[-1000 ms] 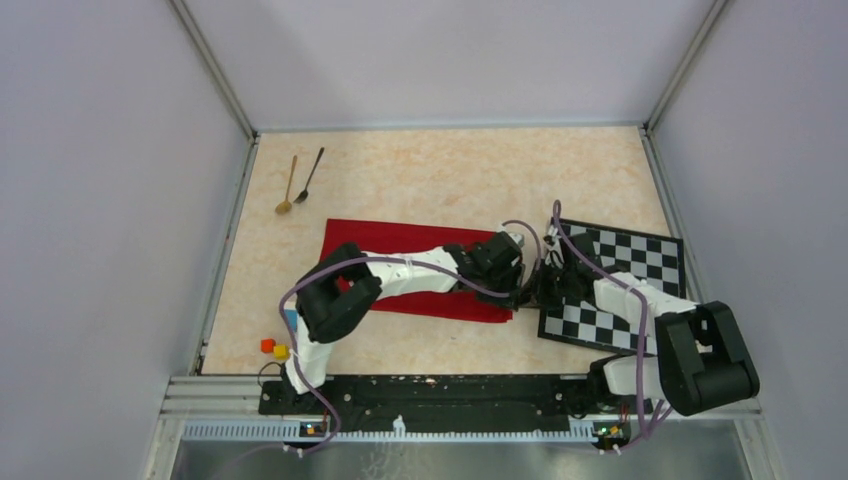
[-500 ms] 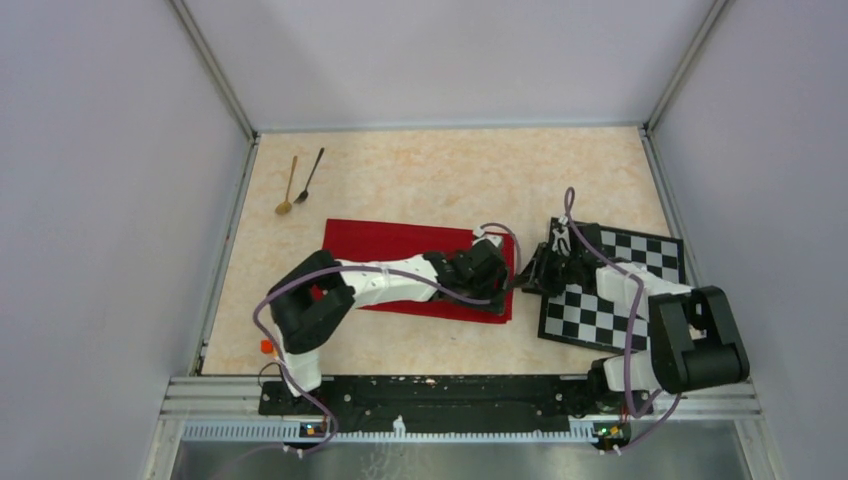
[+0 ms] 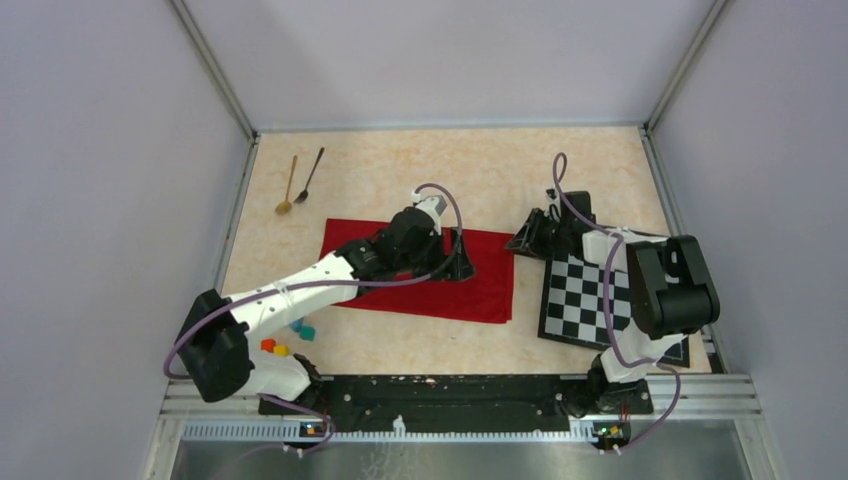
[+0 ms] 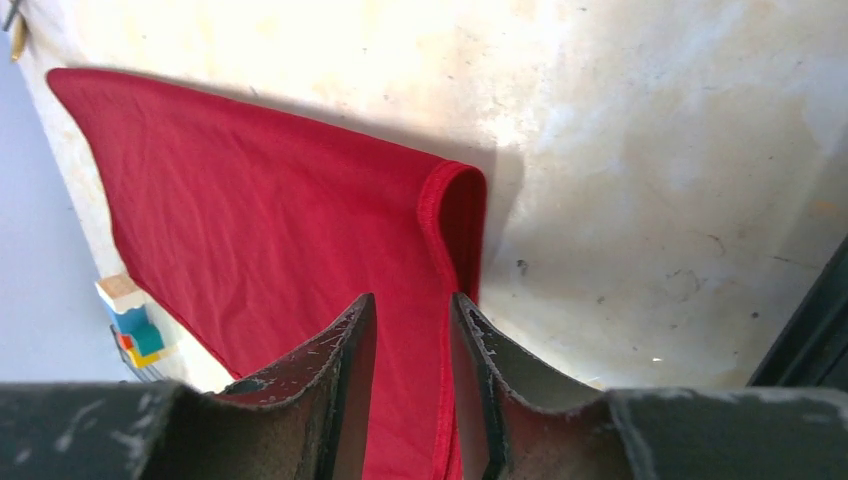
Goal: Fold the napkin into a case and place the utensils inside
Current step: Smooth out the rectangle-folded napkin at the center of the board.
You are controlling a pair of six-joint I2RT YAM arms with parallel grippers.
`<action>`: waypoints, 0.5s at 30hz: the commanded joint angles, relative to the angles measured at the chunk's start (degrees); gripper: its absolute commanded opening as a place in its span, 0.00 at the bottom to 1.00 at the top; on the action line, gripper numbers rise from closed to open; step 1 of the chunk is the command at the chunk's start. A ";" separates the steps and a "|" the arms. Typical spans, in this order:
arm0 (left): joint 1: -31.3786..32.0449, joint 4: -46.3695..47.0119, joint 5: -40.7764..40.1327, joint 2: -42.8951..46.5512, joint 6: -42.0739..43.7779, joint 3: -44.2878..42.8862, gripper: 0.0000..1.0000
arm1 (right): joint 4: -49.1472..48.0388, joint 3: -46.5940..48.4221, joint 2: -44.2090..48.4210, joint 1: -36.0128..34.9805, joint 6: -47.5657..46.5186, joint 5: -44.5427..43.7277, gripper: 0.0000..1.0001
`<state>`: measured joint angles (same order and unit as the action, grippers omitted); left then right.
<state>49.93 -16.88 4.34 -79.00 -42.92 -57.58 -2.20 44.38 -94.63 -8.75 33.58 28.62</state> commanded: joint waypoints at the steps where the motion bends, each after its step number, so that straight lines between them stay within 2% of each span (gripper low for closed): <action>1: -1.24 0.28 1.43 3.13 1.44 1.80 0.83 | -0.64 2.81 -0.86 0.71 -2.80 -1.84 0.33; 6: -1.55 0.36 1.78 3.43 1.39 2.03 0.83 | -1.50 2.53 -0.79 1.02 -3.58 -2.53 0.33; 15: -1.58 0.39 2.03 3.41 1.28 2.25 0.83 | -2.87 4.66 -3.27 1.11 -3.44 -2.41 0.22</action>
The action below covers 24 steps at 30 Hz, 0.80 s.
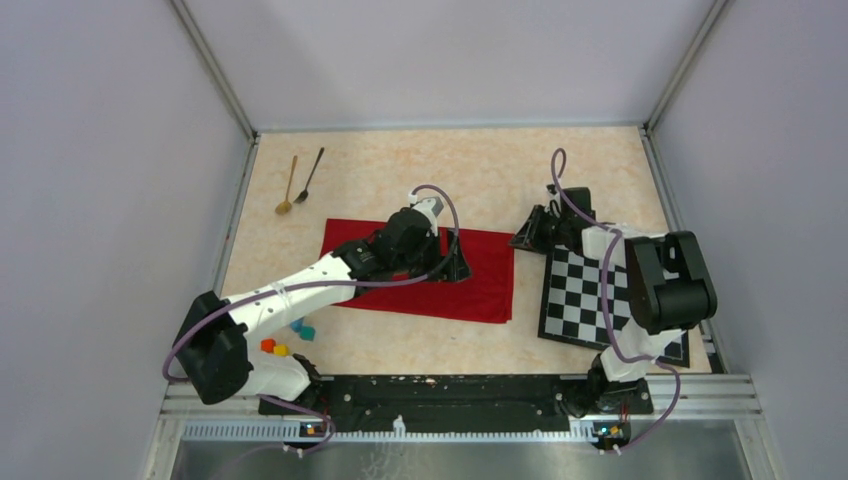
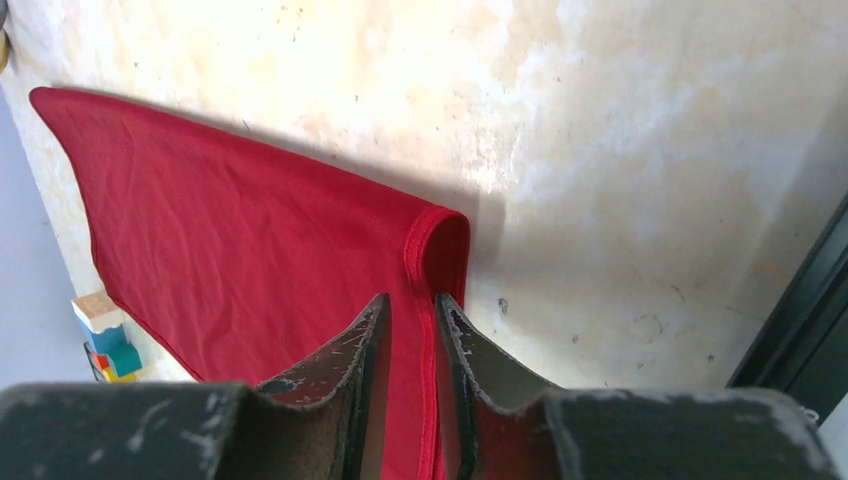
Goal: Fold the napkin into a case and place the utensils inside
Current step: Smooth out the rectangle-folded napkin at the center of the board.
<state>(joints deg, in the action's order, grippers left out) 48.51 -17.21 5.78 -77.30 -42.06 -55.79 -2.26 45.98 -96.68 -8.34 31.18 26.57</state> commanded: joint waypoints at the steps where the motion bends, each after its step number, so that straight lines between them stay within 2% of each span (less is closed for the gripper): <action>1: -0.25 0.70 0.60 1.84 0.47 0.54 0.83 | -2.86 3.14 -1.41 0.69 -0.99 -0.30 0.21; 8: -0.28 0.68 0.63 2.37 0.42 1.32 0.83 | -3.75 3.70 -1.90 0.78 -0.56 -0.17 0.12; 14: -0.47 0.52 0.47 2.90 0.33 1.51 0.82 | -2.73 4.93 -1.25 1.46 -0.42 -0.56 0.01; 24: -0.69 0.34 0.45 3.39 0.38 1.56 0.82 | -2.72 6.80 -2.41 1.56 0.95 1.71 0.00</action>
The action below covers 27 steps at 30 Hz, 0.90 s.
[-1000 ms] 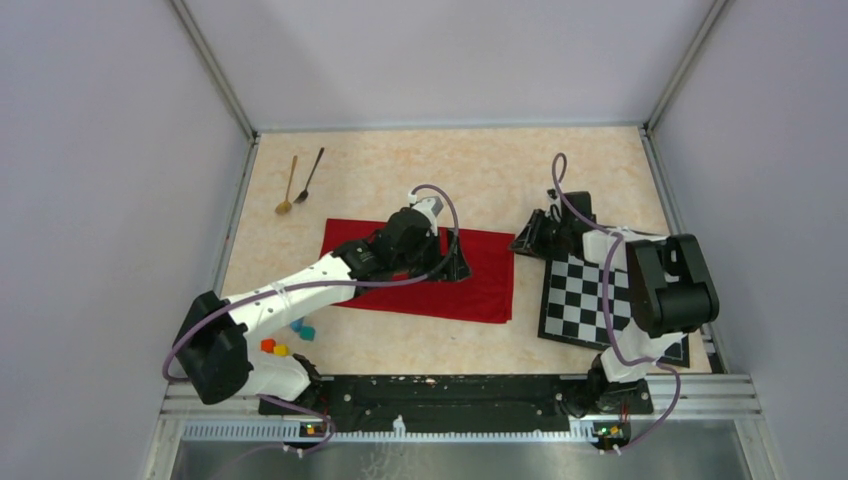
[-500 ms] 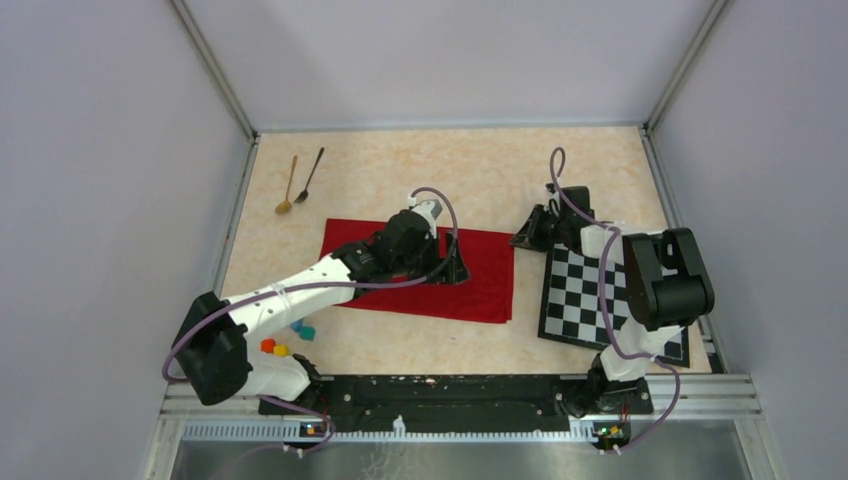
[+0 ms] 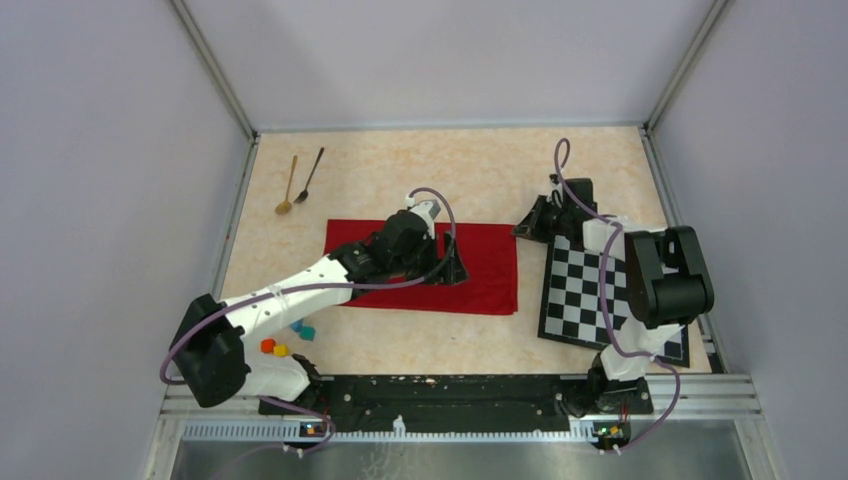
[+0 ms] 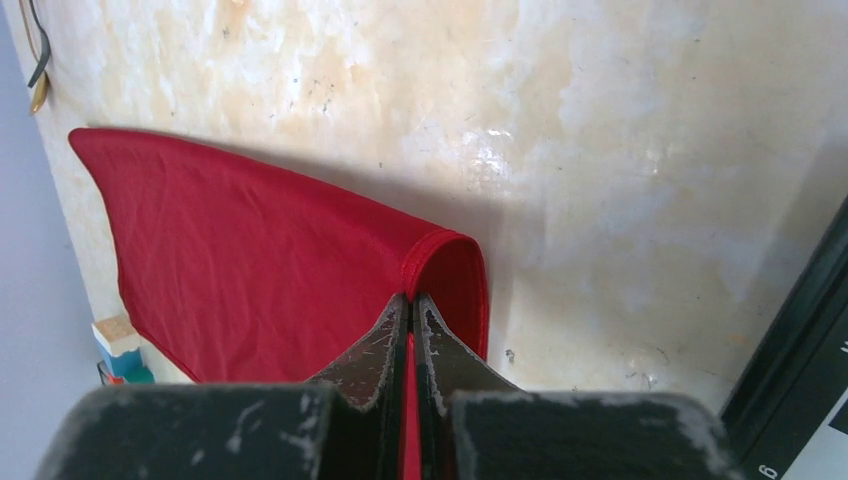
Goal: Fold the napkin into a case and place the utensils inside
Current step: Smooth out the rectangle-folded napkin at the center of the board.
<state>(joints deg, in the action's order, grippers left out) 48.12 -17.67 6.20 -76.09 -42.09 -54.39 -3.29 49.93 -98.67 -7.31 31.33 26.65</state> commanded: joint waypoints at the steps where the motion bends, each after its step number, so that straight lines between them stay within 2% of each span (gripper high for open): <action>1: -0.33 0.68 -0.01 2.37 0.49 0.14 0.82 | -2.33 2.62 -0.05 0.54 1.48 2.65 0.00; 13: -0.72 0.61 -0.05 3.03 0.48 0.69 0.82 | -3.53 2.63 2.20 0.46 3.53 4.92 0.00; 17: -0.83 0.51 -0.13 2.95 0.57 0.69 0.82 | -2.11 2.57 4.55 0.51 3.27 0.82 0.00; 27: -0.96 0.38 -0.29 3.02 0.42 1.12 0.83 | -3.95 7.32 -4.23 0.54 -0.04 -3.36 0.00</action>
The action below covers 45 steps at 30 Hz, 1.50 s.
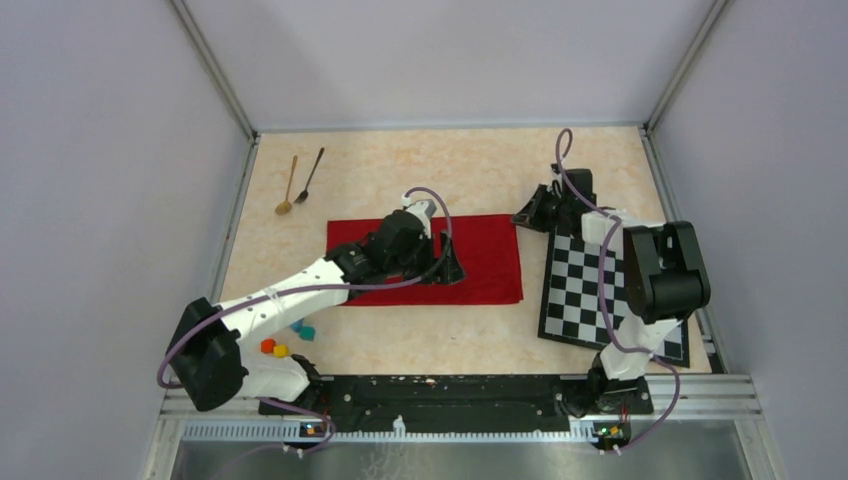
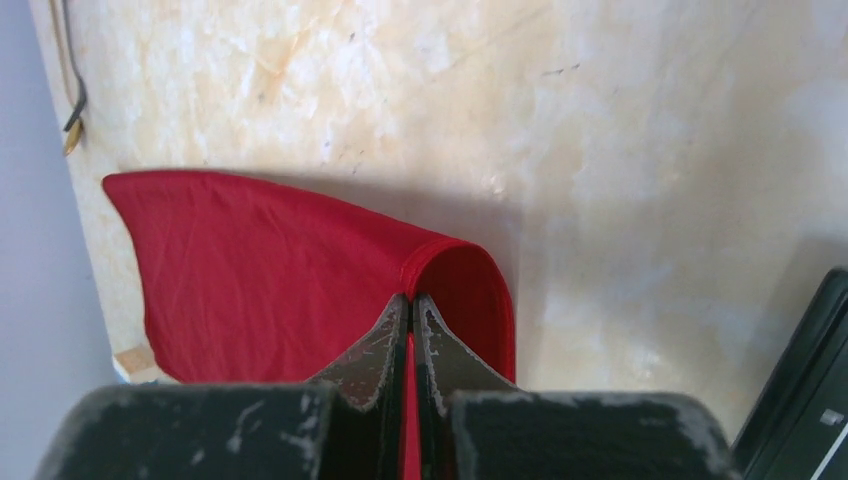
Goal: Fold the napkin into a case and place the utensils inside
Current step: Smooth out the rectangle-folded napkin at the center of the board.
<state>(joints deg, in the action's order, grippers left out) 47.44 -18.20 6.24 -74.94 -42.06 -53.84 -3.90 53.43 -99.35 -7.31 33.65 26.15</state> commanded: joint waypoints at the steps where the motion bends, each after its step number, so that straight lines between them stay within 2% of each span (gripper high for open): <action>1: -0.39 0.60 -0.59 2.02 0.28 0.67 0.83 | -3.84 4.44 -4.69 0.61 -2.89 -3.65 0.00; 3: -0.59 0.44 -0.87 2.38 0.02 1.10 0.83 | -3.71 5.69 -6.98 0.63 -4.71 -5.49 0.08; 7: -1.74 0.02 -2.25 4.49 -1.14 3.48 0.85 | 0.13 8.46 -8.10 0.55 -5.47 -4.77 0.13; 9: -3.76 -2.67 -2.94 5.33 -1.53 4.22 0.88 | 5.99 8.91 -5.77 0.35 -5.23 -5.99 0.26; 11: -5.71 -5.53 -4.28 6.89 -1.31 5.21 0.90 | 15.83 10.20 -3.52 -0.63 -6.24 -8.20 0.35; 15: -12.26 -11.89 -8.21 10.63 -1.75 7.65 0.91 | 24.45 8.02 3.82 -5.68 -9.29 -14.94 0.45; 20: -21.30 -22.34 -14.74 12.89 -4.68 7.52 0.91 | 34.52 4.68 9.32 -13.47 -9.52 -21.11 0.64; 21: -22.69 -23.71 -15.85 13.10 -5.64 7.51 0.91 | 36.13 3.99 10.26 -15.47 -9.19 -22.42 0.64; 24: -26.48 -25.66 -16.39 12.83 -7.49 8.03 0.91 | 39.77 2.21 12.60 -19.46 -8.70 -25.91 0.64; 28: -30.51 -24.72 -13.08 11.96 -7.42 9.53 0.90 | 40.50 -0.80 14.24 -20.45 -8.80 -27.71 0.61; 32: -31.16 -23.61 -11.64 12.11 -6.32 10.16 0.89 | 38.40 -2.95 14.81 -20.37 -8.91 -28.07 0.61; 35: -31.32 -23.53 -11.47 12.59 -5.82 10.49 0.89 | 35.88 -3.47 13.07 -20.28 -8.95 -26.44 0.55; 38: -31.48 -23.93 -11.86 13.57 -5.32 10.49 0.89 | 34.27 -4.25 12.45 -20.23 -9.09 -26.61 0.46; 45: -32.03 -24.33 -13.26 14.92 -4.06 10.38 0.89 | 32.39 -5.98 11.26 -20.37 -8.91 -28.69 0.16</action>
<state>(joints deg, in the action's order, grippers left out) 15.97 -42.41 -5.87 -61.54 -47.48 -43.70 30.83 47.70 -87.24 -27.62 24.91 -0.84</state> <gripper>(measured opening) 0.889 0.220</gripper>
